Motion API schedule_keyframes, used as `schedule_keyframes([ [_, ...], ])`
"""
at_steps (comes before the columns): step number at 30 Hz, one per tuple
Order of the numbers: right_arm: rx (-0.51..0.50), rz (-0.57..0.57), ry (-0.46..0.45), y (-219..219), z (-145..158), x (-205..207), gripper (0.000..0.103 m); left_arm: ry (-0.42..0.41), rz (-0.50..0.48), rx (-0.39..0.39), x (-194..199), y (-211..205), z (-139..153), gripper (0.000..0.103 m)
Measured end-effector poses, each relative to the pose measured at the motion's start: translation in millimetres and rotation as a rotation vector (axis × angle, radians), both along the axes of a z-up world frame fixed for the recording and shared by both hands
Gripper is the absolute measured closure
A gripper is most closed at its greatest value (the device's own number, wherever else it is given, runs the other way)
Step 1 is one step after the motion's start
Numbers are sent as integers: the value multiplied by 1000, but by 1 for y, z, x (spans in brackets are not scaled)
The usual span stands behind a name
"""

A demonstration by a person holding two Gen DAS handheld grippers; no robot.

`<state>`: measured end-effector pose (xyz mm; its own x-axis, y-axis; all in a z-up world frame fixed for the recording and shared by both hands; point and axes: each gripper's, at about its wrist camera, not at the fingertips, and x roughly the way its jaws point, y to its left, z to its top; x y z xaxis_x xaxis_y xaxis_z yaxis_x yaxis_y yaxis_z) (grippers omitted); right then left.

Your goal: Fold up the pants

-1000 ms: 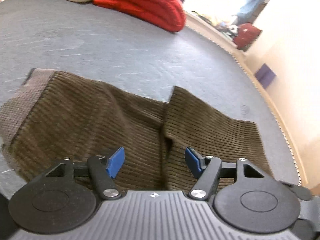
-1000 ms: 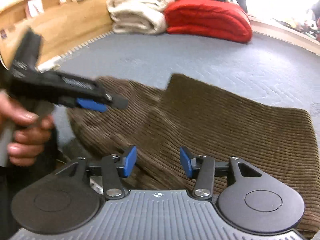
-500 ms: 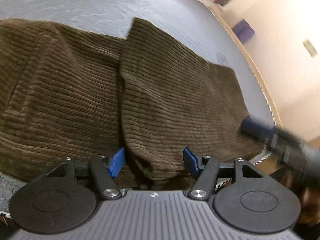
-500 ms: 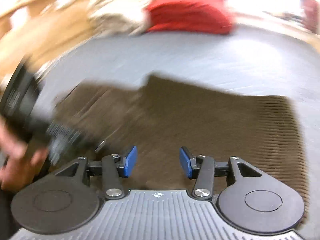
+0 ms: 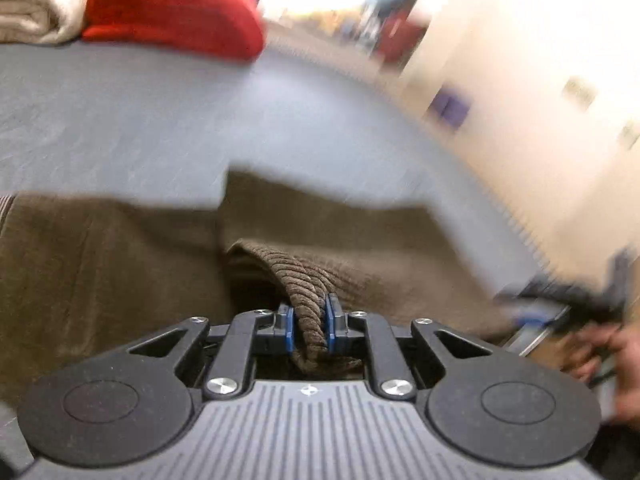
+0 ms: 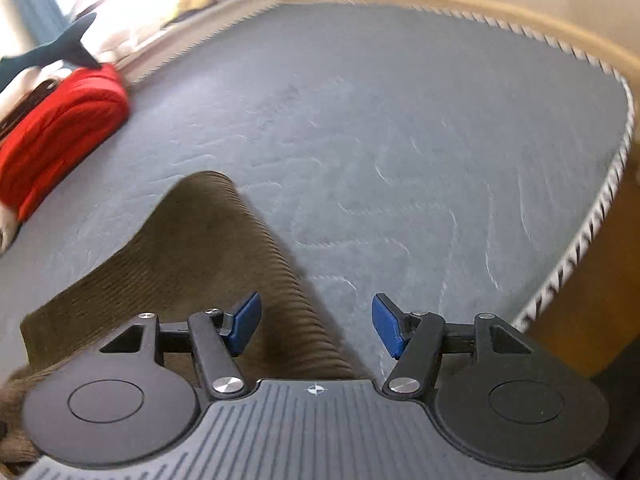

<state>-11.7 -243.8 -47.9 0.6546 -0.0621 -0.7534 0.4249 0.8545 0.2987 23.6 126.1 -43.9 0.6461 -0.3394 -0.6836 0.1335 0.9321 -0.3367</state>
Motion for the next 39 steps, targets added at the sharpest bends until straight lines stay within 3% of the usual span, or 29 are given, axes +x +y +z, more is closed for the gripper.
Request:
schedule_keyframes([
  [2,48,-8,29,0,-8,6,37,147,6,62,9,-5,-24,70],
  [3,60,-11,43,-1,-12,6,37,155,34,84,9,-5,-27,65],
  [7,122,-41,71,-8,-22,6,36,-13,92,130,2,-7,-1,49],
  [11,155,-54,78,-14,-22,1,36,-91,71,107,-9,-12,7,49],
  [15,161,-54,85,-14,-26,2,37,-139,-32,72,-20,-26,14,49],
  [17,160,-49,80,-15,-23,0,40,-88,-88,103,-17,-35,4,51],
  [20,165,-25,62,-13,-21,-1,57,97,-165,230,-10,-53,-32,54],
  [21,161,-10,56,-11,-20,-1,65,71,-169,242,-12,-55,-32,54],
  [22,151,10,52,-8,-18,-1,67,71,-172,248,-12,-56,-28,54],
  [26,97,42,49,-1,-14,1,73,91,-139,181,-6,-48,-27,54],
  [28,84,52,43,-1,-13,1,81,96,-126,158,-3,-46,-25,53],
  [31,44,78,1,4,-4,-1,87,85,-107,133,1,-41,-21,43],
  [34,-20,160,-114,22,21,-9,89,8,-77,119,-5,-37,-5,27],
  [39,-135,438,-346,81,64,-35,91,-66,-56,-20,-13,-27,19,19],
])
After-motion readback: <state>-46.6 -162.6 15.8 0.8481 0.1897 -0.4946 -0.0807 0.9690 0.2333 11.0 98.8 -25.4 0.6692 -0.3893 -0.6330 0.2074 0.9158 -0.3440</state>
